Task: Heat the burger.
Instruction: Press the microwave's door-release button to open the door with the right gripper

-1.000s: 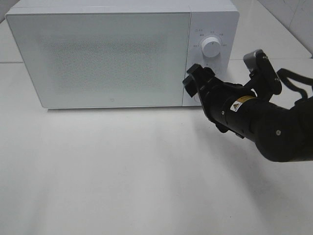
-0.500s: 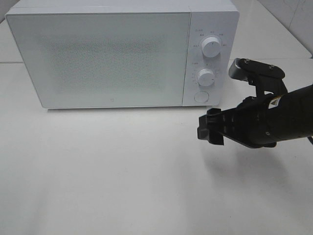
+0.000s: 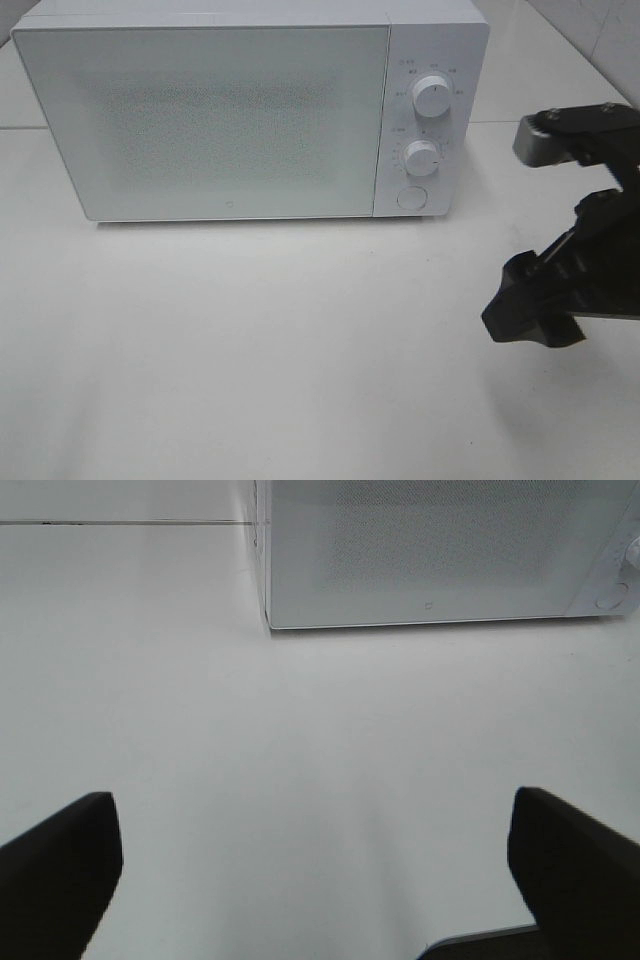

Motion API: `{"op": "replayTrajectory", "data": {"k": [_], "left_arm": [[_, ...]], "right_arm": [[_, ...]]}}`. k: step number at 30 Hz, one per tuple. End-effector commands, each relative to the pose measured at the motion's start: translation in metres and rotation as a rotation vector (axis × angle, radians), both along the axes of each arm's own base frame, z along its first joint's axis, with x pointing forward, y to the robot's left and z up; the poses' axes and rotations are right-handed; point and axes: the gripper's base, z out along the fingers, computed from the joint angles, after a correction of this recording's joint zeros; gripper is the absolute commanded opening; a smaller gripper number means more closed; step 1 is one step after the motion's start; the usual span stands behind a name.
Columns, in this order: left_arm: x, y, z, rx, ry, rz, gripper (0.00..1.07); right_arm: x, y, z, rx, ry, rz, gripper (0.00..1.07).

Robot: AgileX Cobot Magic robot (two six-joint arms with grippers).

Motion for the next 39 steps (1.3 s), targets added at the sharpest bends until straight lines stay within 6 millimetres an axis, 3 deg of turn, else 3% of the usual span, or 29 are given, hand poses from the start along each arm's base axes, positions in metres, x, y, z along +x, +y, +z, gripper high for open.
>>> {"op": "replayTrajectory", "data": {"k": [1,11,17,22,32,36,39], "left_arm": [[-0.003,0.0,0.0,-0.013,-0.03,0.0,0.98],[-0.003,0.0,0.0,-0.013,-0.03,0.0,0.98],[-0.003,0.0,0.0,-0.013,-0.03,0.0,0.98],[-0.003,0.0,0.0,-0.013,-0.03,0.0,0.98],[-0.003,0.0,0.0,-0.013,-0.03,0.0,0.98],[-0.003,0.0,0.0,-0.013,-0.03,0.0,0.98],[-0.003,0.0,0.0,-0.013,-0.03,0.0,0.98]], "right_arm": [[-0.017,-0.009,0.018,-0.006,-0.015,0.012,0.76],[-0.083,-0.038,0.06,0.047,-0.154,0.029,0.76],[-0.115,-0.053,0.068,0.056,-0.196,0.038,0.76],[-0.148,-0.072,0.075,0.07,-0.337,-0.025,0.76],[-0.191,-0.086,0.076,0.09,-0.588,-0.183,0.76],[-0.205,-0.086,0.065,0.077,-0.663,-0.261,0.76],[-0.203,-0.084,0.052,0.042,-0.641,-0.289,0.76]]}}
